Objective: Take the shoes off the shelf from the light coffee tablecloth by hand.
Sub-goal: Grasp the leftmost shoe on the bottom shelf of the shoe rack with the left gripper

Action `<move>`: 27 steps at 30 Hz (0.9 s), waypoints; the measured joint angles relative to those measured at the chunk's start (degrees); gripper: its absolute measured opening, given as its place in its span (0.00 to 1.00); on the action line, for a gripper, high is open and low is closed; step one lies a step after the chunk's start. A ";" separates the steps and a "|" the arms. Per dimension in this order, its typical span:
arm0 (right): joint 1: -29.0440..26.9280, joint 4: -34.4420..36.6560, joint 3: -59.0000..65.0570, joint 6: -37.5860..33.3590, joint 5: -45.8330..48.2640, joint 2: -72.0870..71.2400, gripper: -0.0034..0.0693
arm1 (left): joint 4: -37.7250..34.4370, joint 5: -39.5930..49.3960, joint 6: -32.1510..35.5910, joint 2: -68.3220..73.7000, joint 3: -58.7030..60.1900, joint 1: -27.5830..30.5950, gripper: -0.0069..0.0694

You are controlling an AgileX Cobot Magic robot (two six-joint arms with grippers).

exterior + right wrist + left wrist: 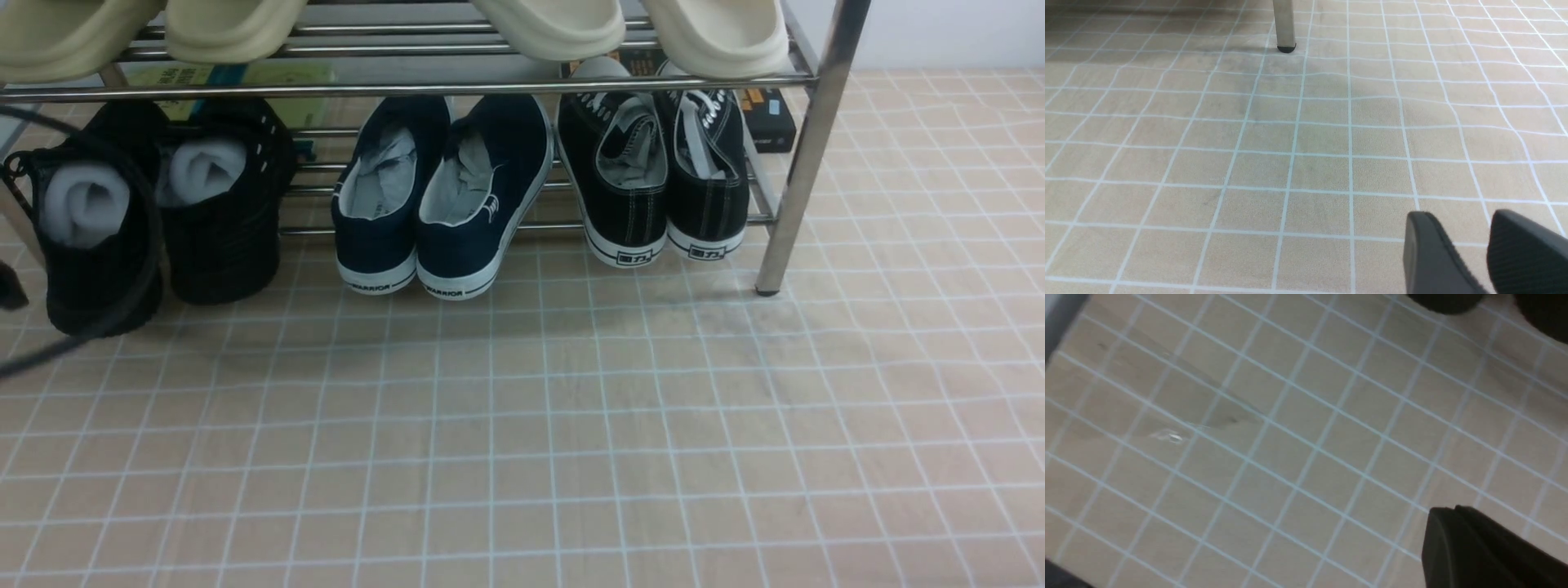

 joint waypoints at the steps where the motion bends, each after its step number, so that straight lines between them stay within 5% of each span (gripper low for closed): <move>1: 0.00 0.00 0.00 0.00 0.00 0.00 0.38 | 0.78 1.46 1.44 4.84 -2.45 1.02 0.09; 8: 0.00 0.00 0.00 0.00 0.00 0.00 0.38 | -5.34 2.64 8.61 19.79 -9.98 8.23 0.10; 14: 0.00 0.00 0.00 0.00 0.00 0.00 0.38 | -23.02 -4.13 16.60 22.36 -14.73 21.90 0.11; 21: 0.00 0.00 0.00 0.00 0.00 0.00 0.38 | -33.25 -14.99 23.41 23.19 -14.93 21.48 0.17; 27: 0.00 0.00 0.00 0.00 0.00 0.00 0.38 | -31.08 -24.40 24.36 26.13 -14.99 17.30 0.45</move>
